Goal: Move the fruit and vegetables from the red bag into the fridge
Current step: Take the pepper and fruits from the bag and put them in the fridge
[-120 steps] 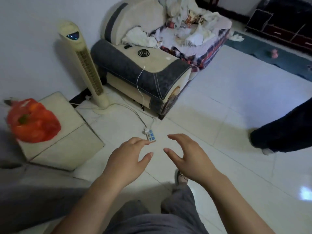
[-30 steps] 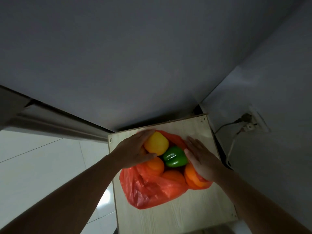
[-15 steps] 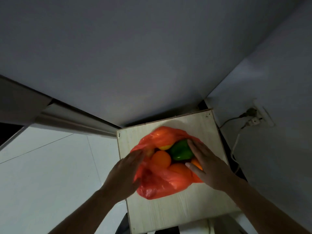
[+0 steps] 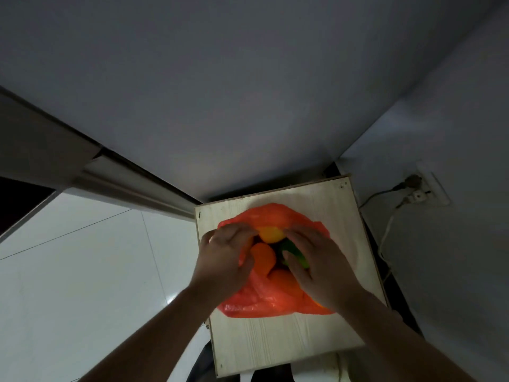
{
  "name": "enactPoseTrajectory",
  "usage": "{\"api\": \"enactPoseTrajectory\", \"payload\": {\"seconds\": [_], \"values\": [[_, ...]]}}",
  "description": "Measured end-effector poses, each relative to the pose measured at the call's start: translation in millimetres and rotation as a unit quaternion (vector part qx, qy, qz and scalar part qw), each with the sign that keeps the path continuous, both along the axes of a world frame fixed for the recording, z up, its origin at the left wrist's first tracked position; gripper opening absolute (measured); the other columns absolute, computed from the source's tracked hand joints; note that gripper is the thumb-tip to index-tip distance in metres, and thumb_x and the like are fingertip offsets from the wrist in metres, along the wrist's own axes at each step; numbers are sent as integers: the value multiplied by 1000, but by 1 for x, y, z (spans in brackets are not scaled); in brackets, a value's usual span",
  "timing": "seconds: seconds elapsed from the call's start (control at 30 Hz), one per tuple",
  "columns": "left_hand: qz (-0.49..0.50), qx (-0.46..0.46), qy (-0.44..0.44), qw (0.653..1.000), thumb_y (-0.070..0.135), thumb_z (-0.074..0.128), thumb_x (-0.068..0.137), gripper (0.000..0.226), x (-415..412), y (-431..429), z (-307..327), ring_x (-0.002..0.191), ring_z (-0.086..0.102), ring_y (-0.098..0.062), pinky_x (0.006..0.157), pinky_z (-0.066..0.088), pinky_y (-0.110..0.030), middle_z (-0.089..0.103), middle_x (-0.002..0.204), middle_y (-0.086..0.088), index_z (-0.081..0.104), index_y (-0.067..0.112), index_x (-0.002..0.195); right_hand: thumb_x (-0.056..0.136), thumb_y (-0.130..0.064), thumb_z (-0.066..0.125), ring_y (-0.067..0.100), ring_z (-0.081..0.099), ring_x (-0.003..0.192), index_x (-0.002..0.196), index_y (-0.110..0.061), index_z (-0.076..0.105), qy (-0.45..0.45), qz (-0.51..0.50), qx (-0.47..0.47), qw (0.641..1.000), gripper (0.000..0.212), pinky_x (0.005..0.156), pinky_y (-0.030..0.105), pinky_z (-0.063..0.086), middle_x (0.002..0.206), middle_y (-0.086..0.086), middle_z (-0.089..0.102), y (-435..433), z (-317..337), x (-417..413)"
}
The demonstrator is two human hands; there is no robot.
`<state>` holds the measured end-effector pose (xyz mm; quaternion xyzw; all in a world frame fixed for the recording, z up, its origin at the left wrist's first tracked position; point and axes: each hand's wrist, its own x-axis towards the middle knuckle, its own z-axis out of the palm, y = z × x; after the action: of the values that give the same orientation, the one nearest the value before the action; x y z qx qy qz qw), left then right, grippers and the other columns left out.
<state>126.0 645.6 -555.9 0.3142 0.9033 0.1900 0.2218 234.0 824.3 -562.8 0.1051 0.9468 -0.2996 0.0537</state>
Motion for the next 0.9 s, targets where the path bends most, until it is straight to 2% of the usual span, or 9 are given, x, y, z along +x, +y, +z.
{"api": "enactPoseTrajectory", "payload": {"seconds": [0.07,0.13,0.23,0.3,0.43,0.53,0.63,0.73,0.9], "values": [[5,-23,-18,1000,49,36,84,52,12,2,-7,128,43,-20,109,19,-41,48,137,7,43,32,133,89,-65,4,18,30,137,143,-25,29,-59,40,-14,997,72,110,43,31,150,1,32,-1,-5,-12],[6,-46,-44,998,62,22,81,67,17,0,-18,136,31,-17,113,19,-45,34,148,9,27,33,141,81,-70,-8,13,11,143,148,-30,8,-113,62,-19,991,79,116,39,17,157,-5,9,5,-17,-23],[0,-58,-75,996,71,13,78,78,9,-5,-38,144,12,-15,117,15,-45,11,156,11,2,35,146,83,-68,-1,9,9,143,146,-37,-4,-156,53,-47,985,70,116,37,16,157,-12,1,12,-30,-35],[-4,-58,-92,994,73,12,79,78,-1,-4,-45,144,11,-15,117,14,-45,8,157,10,-4,36,146,89,-65,7,8,13,142,147,-38,-3,-169,33,-90,981,64,115,35,20,157,-13,3,14,-32,-38],[-39,-60,-108,992,72,24,80,80,-23,9,-56,139,25,-17,114,20,-40,19,155,7,2,33,147,92,-56,13,6,22,139,147,-38,3,-161,-23,-130,978,59,111,26,21,155,-11,17,14,-34,-31],[-88,-61,-96,990,73,27,79,81,-34,18,-64,134,33,-18,110,30,-40,29,150,3,12,28,146,93,-54,19,-1,29,129,146,-38,9,-157,-92,-193,964,56,104,21,25,151,-13,26,13,-36,-17],[-125,-54,-98,986,72,28,79,79,-40,21,-65,132,36,-17,107,34,-41,37,145,4,23,28,144,93,-56,22,1,32,131,140,-48,12,-140,-125,-236,954,49,106,24,29,147,-19,29,11,-39,0],[-113,-2,-109,988,65,37,82,69,-41,18,-54,127,42,-14,105,36,-42,45,140,6,29,29,141,92,-57,26,-5,36,127,138,-48,22,-97,-118,-221,963,47,106,27,37,139,-23,36,12,-35,10],[-88,42,-56,994,53,42,86,51,-28,0,-25,117,50,-15,103,38,-40,54,130,4,43,30,132,92,-54,30,3,48,119,137,-28,40,-54,-145,-120,981,52,99,35,44,131,-8,53,12,-22,25]]}}
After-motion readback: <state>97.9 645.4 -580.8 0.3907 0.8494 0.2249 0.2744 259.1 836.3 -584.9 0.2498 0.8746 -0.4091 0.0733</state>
